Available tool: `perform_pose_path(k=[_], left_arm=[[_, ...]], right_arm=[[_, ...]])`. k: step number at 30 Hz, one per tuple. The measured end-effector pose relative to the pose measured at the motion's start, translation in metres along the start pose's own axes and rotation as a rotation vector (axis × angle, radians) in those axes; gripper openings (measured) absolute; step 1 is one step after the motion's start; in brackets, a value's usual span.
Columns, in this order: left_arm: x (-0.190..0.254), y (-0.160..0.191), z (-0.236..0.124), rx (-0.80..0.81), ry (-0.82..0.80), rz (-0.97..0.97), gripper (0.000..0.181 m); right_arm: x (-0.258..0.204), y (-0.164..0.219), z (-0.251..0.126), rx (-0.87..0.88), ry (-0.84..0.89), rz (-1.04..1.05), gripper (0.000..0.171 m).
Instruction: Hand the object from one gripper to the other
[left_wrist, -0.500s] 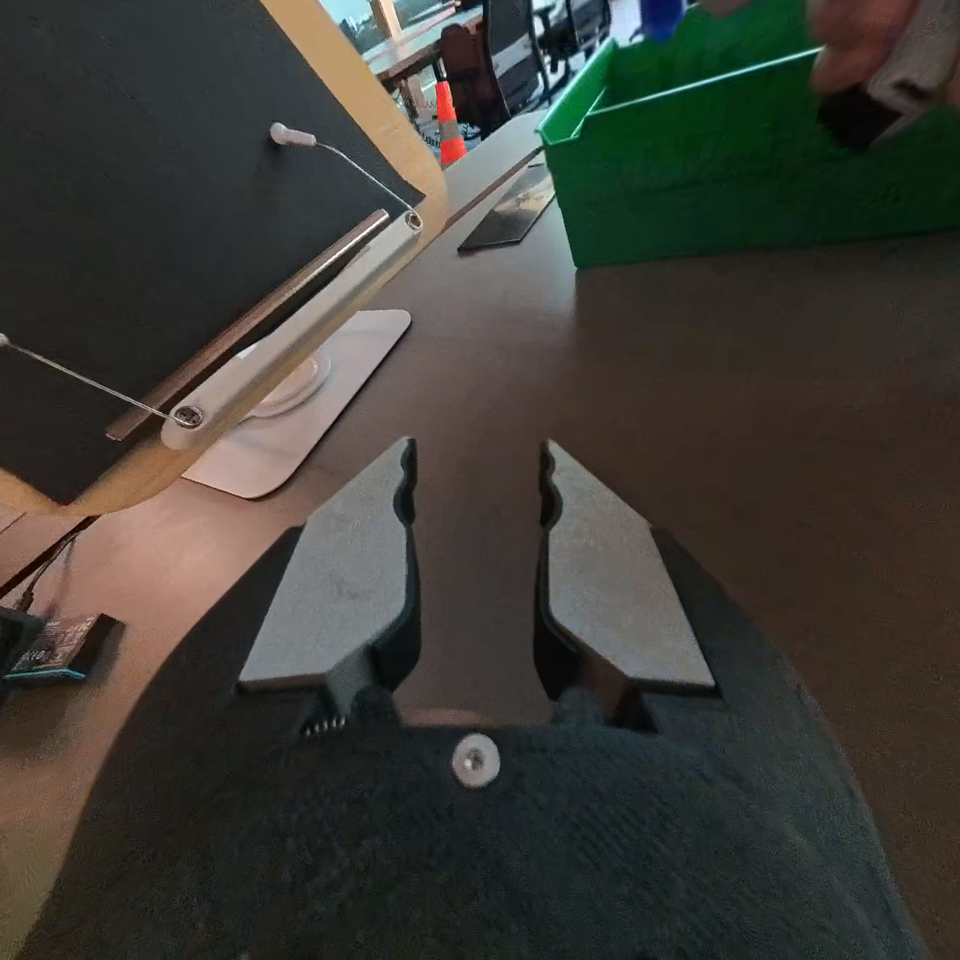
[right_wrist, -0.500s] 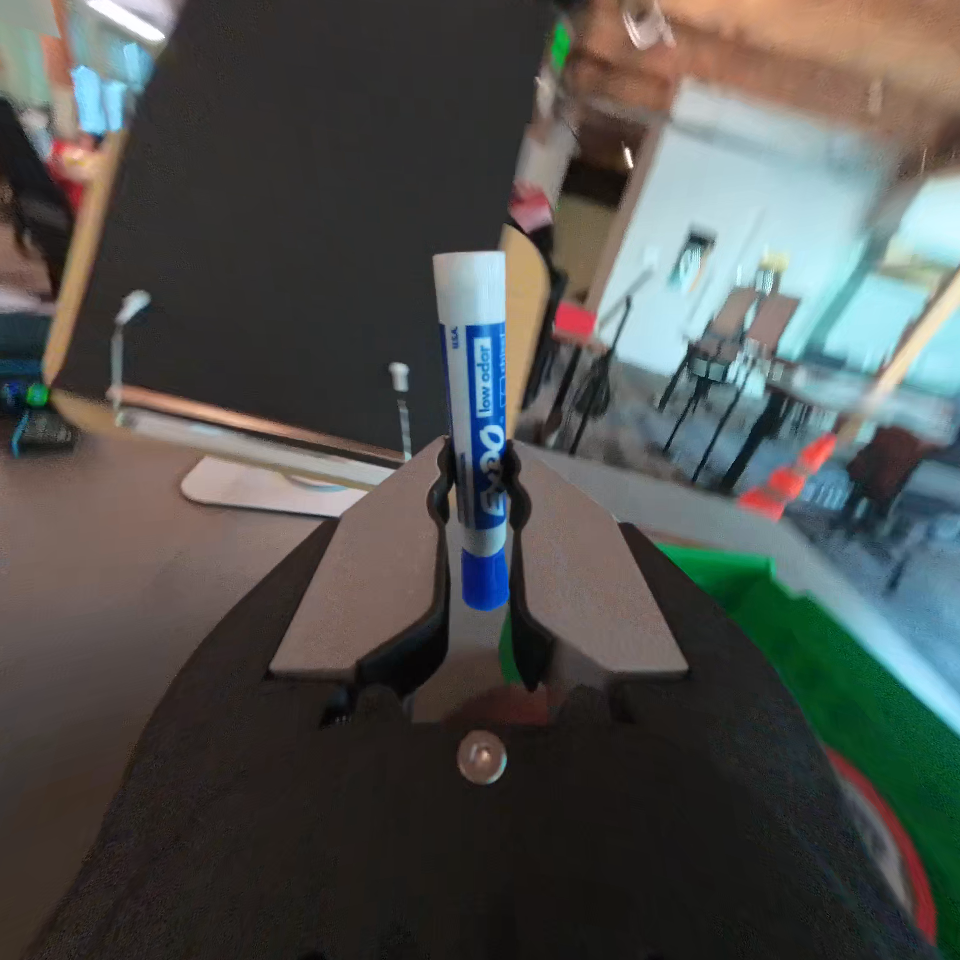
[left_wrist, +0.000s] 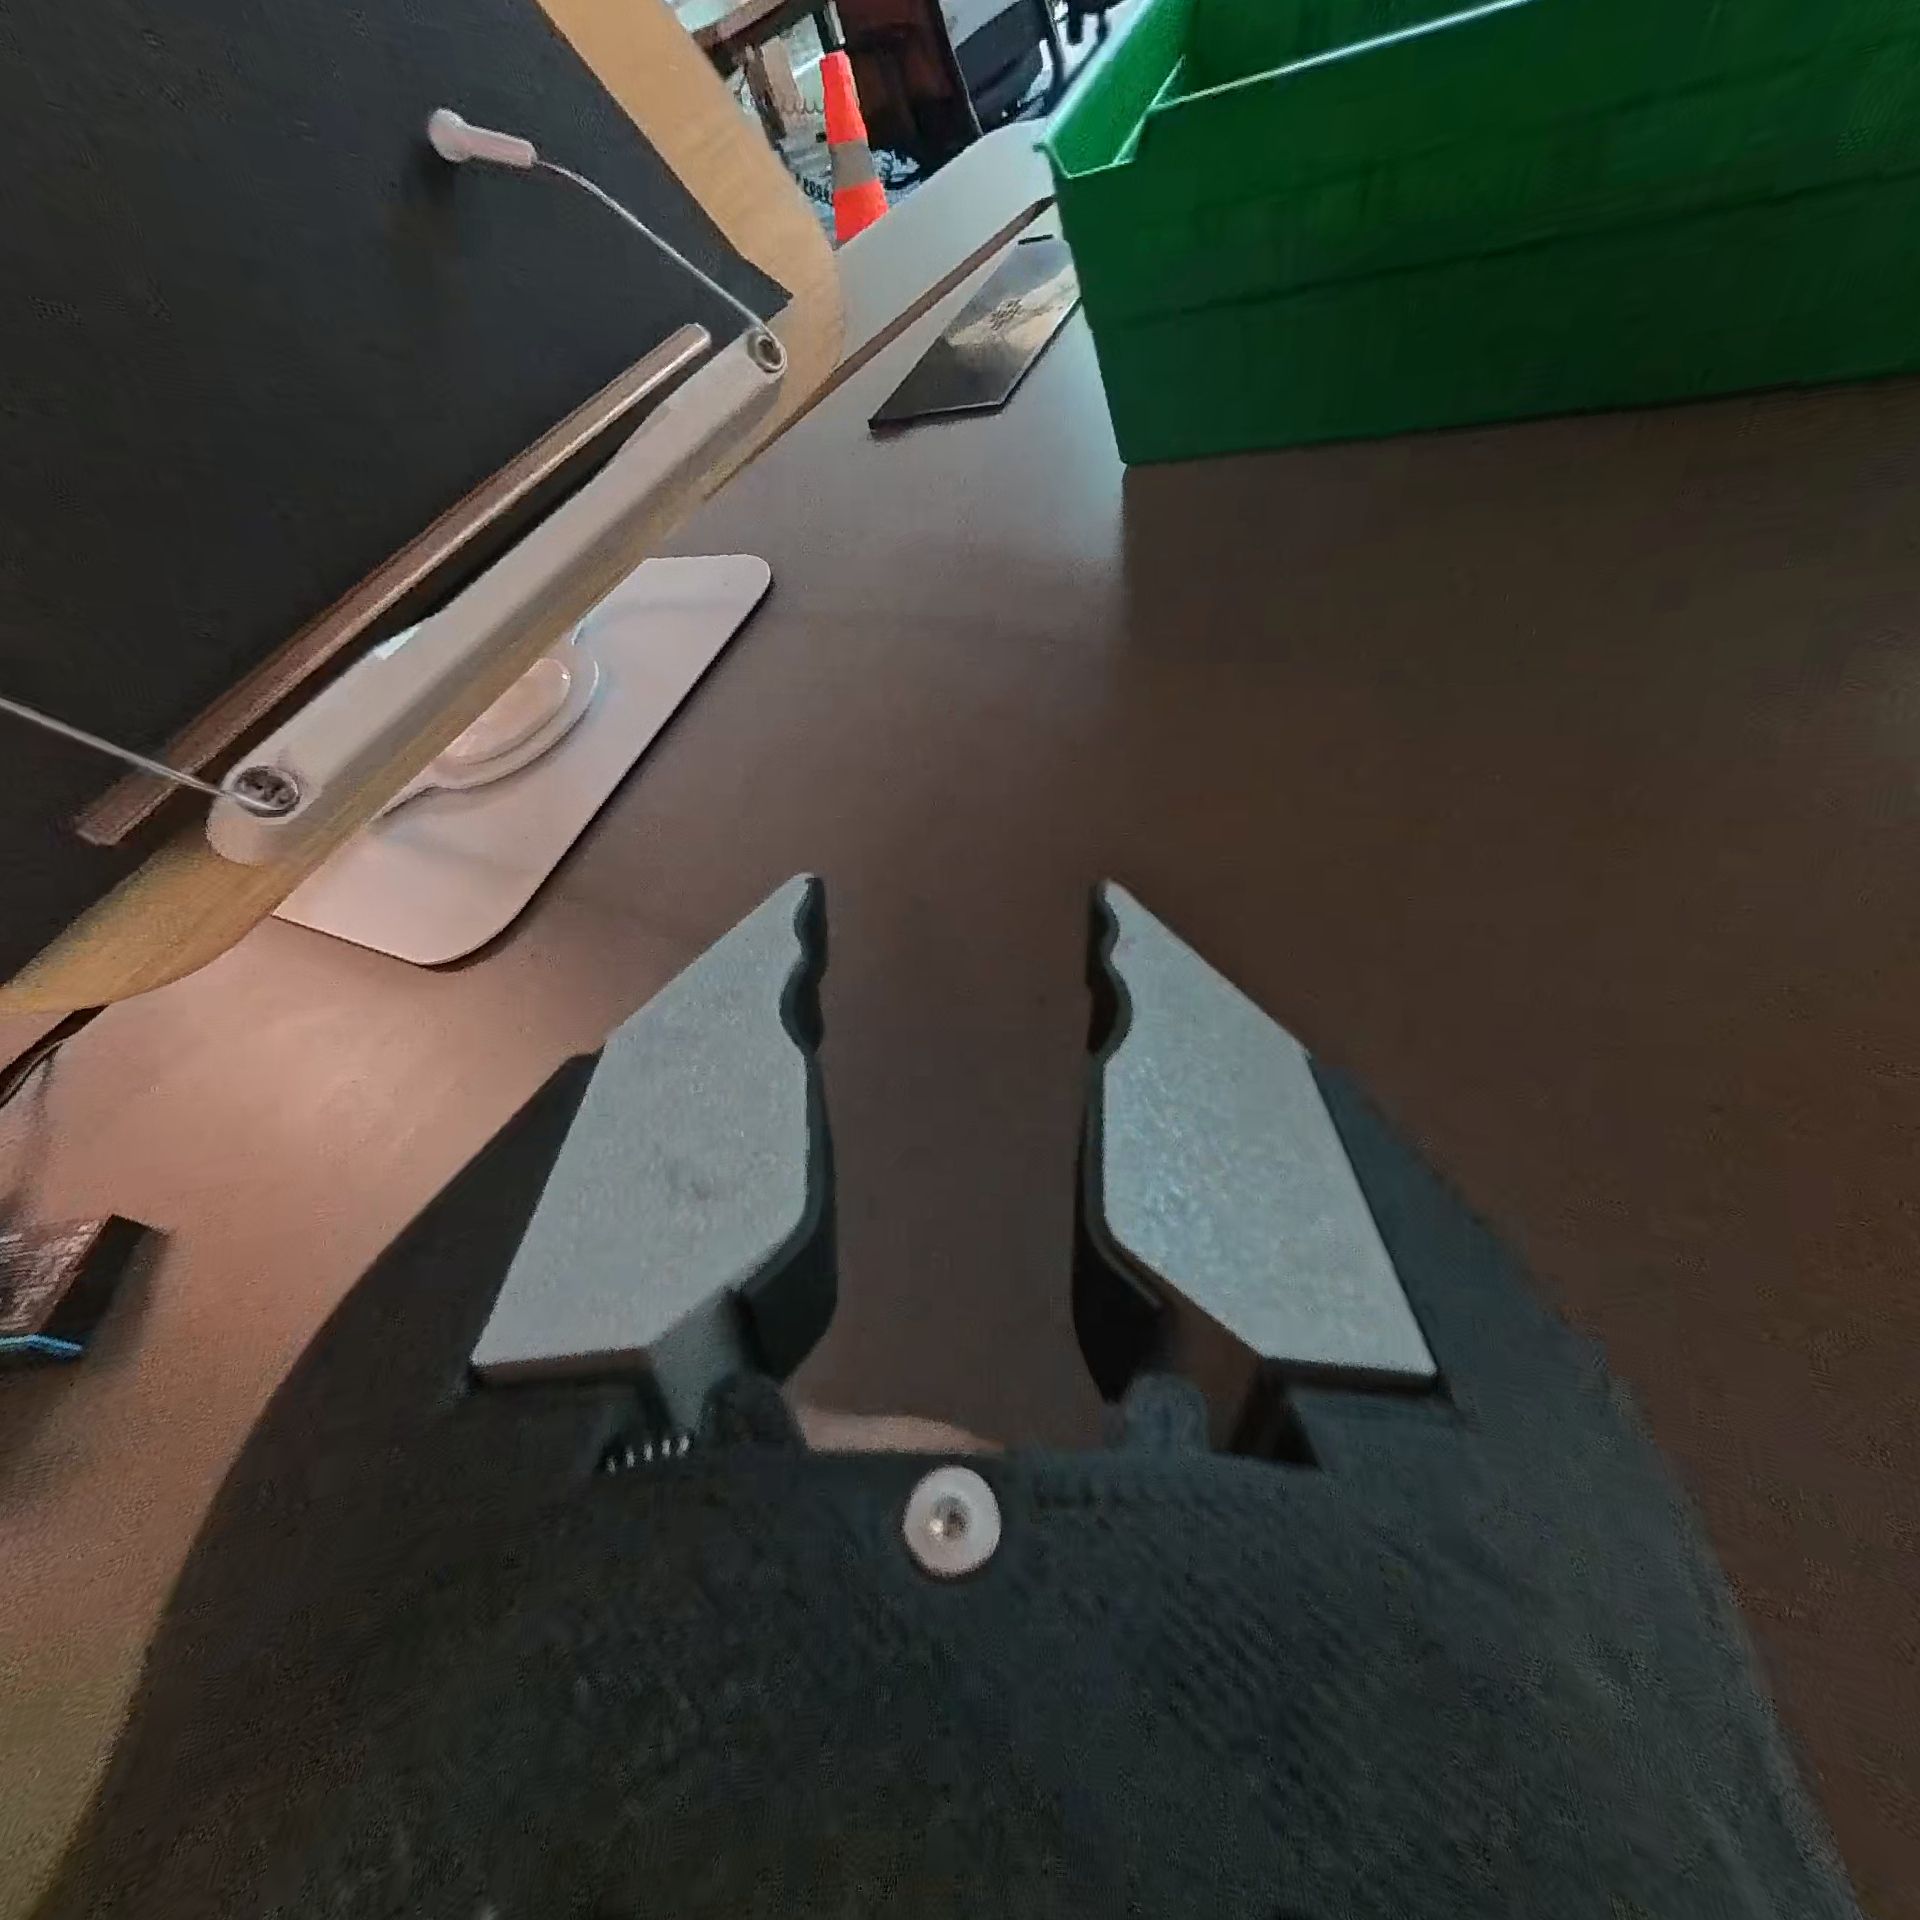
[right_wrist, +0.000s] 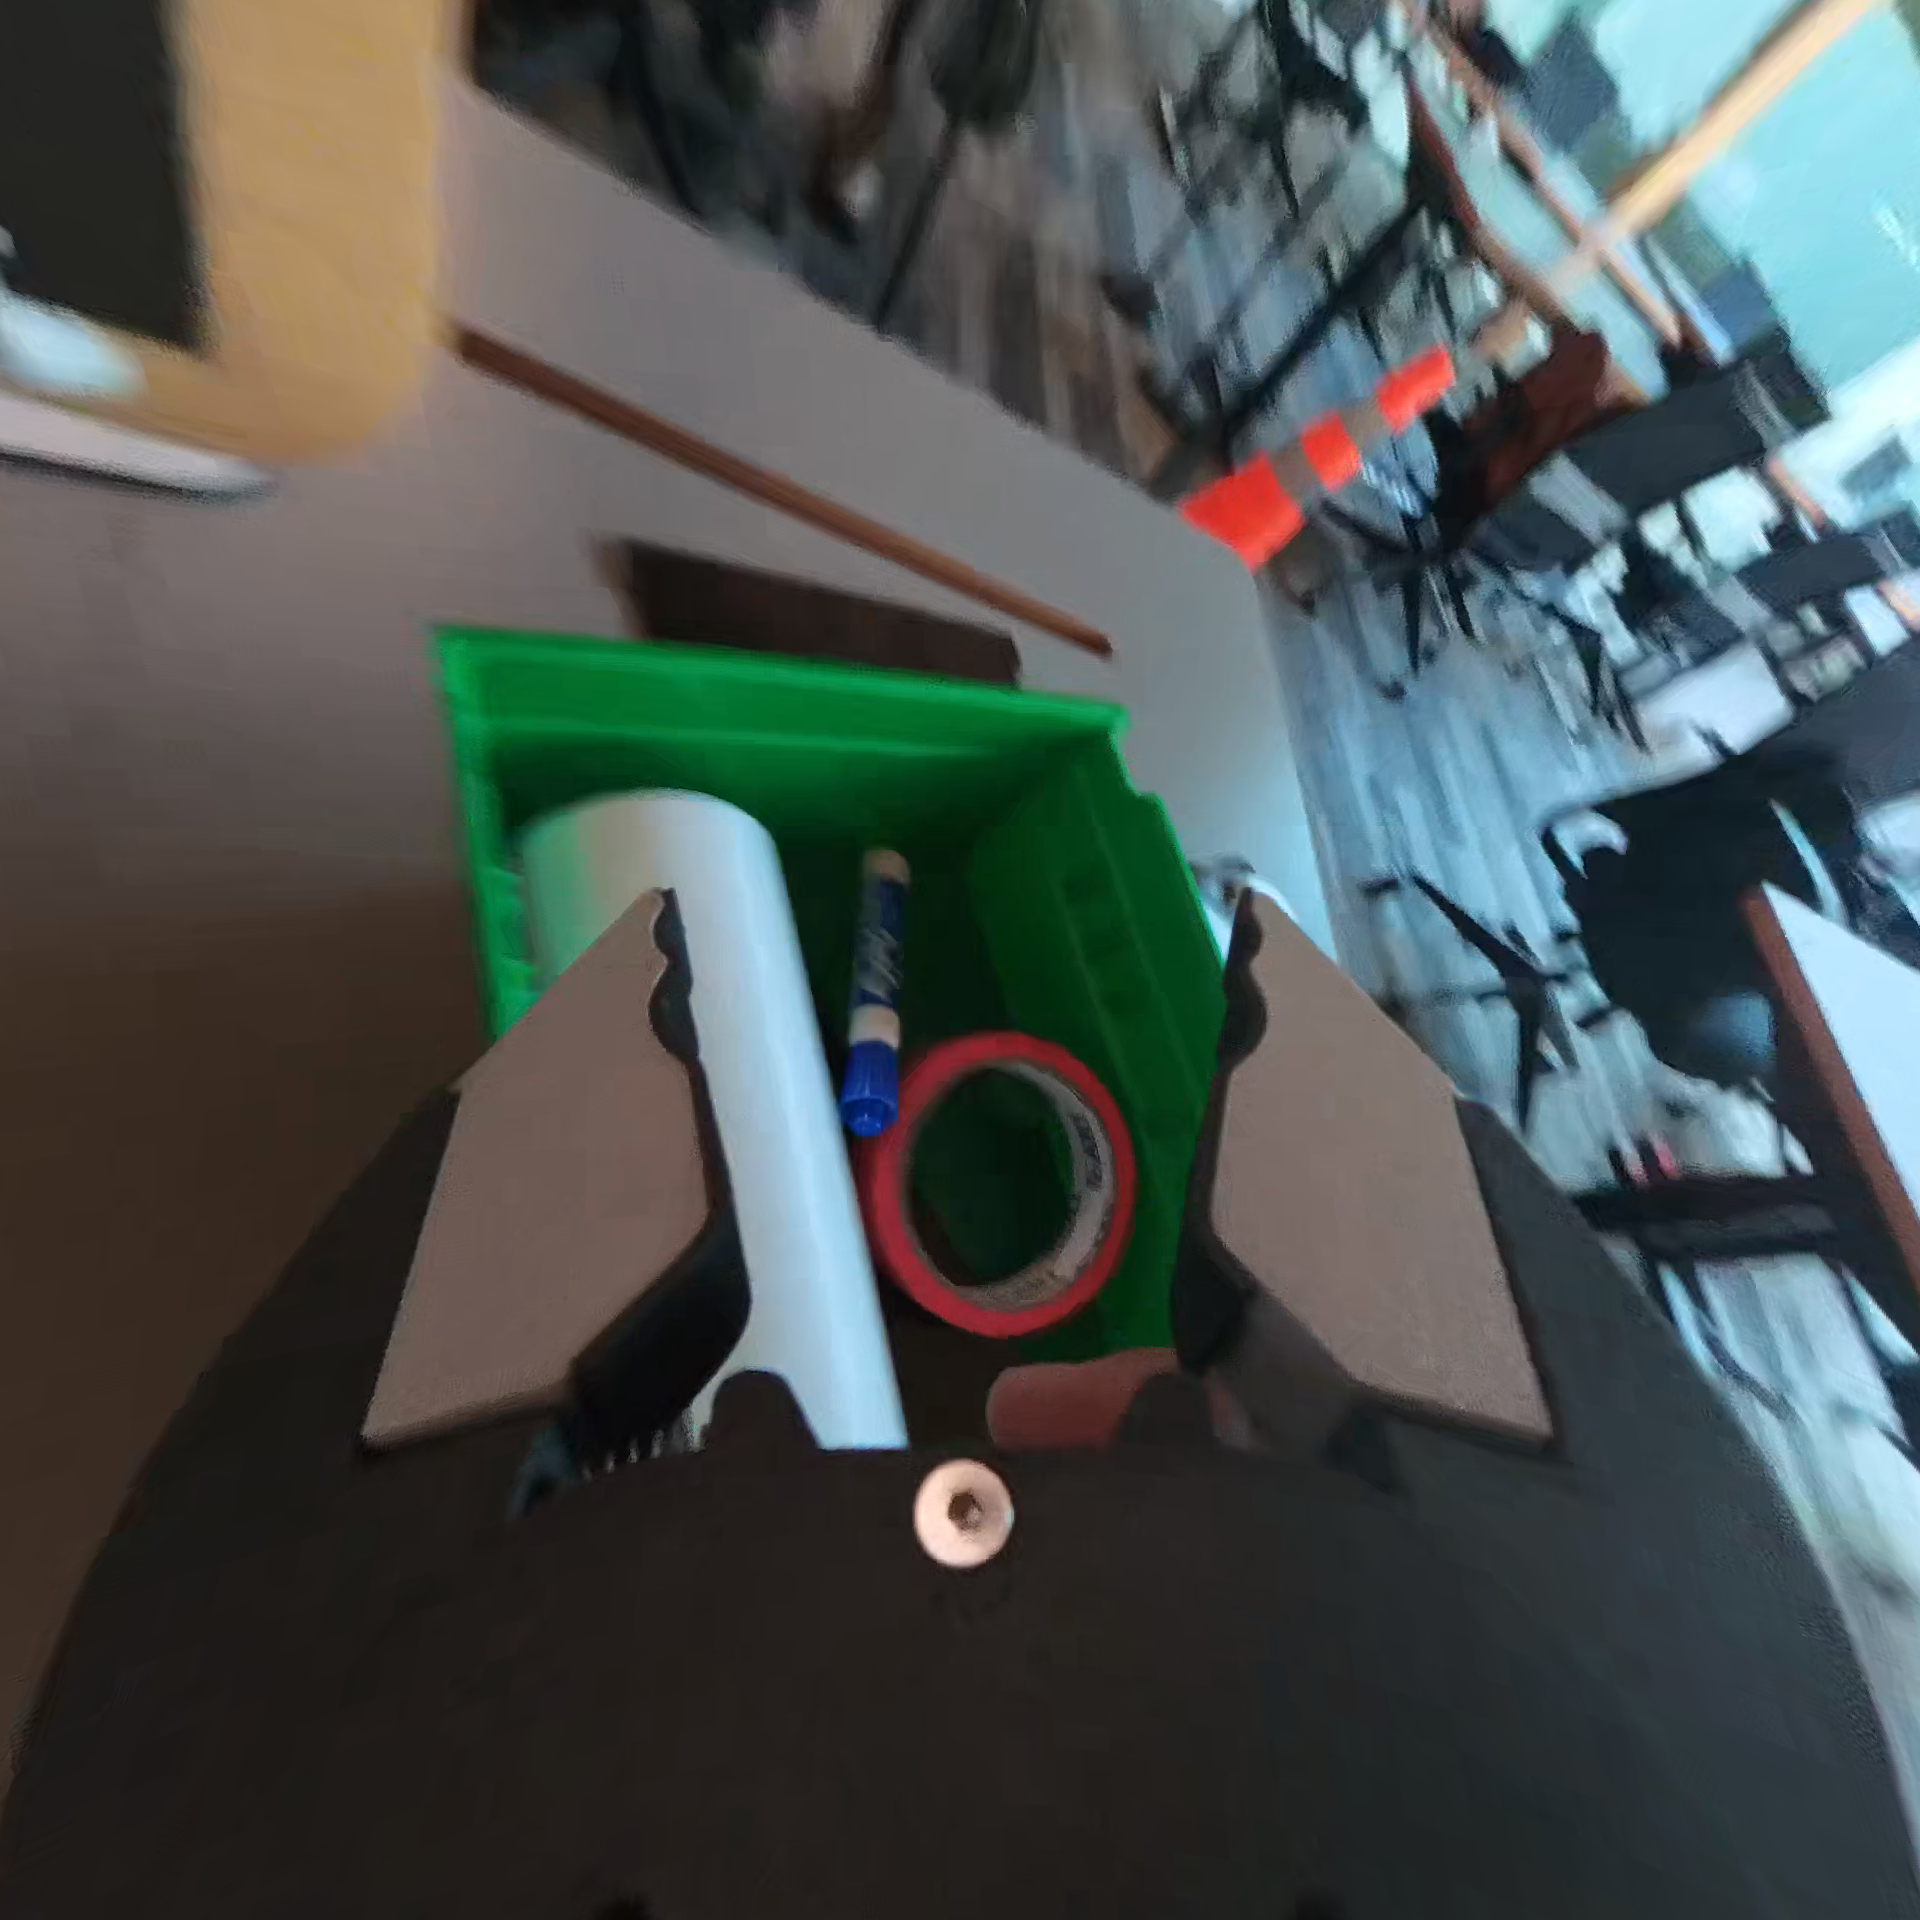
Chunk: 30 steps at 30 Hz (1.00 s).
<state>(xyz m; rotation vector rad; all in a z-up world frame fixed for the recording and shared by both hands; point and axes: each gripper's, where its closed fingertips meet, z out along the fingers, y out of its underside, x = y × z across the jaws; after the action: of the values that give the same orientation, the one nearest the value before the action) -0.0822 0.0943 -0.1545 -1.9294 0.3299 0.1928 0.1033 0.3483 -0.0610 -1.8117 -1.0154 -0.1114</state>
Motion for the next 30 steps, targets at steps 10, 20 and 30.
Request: perform_pose_path(k=[10,20,30], left_arm=[[0.008,-0.004,-0.008,0.013,0.091,-0.186,0.038],[-0.048,-0.054,-0.151,0.138,0.113,-0.377,0.036],[-0.214,0.100,-0.250,-0.335,-0.217,-0.394,0.038]], right_arm=[[-0.266,-0.022,-0.051,0.200,-0.734,-0.173,0.120],[-0.289,0.004,-0.019,0.164,-0.637,-0.232,0.115],[-0.288,0.006,-0.020,0.168,-0.645,-0.227,0.112]])
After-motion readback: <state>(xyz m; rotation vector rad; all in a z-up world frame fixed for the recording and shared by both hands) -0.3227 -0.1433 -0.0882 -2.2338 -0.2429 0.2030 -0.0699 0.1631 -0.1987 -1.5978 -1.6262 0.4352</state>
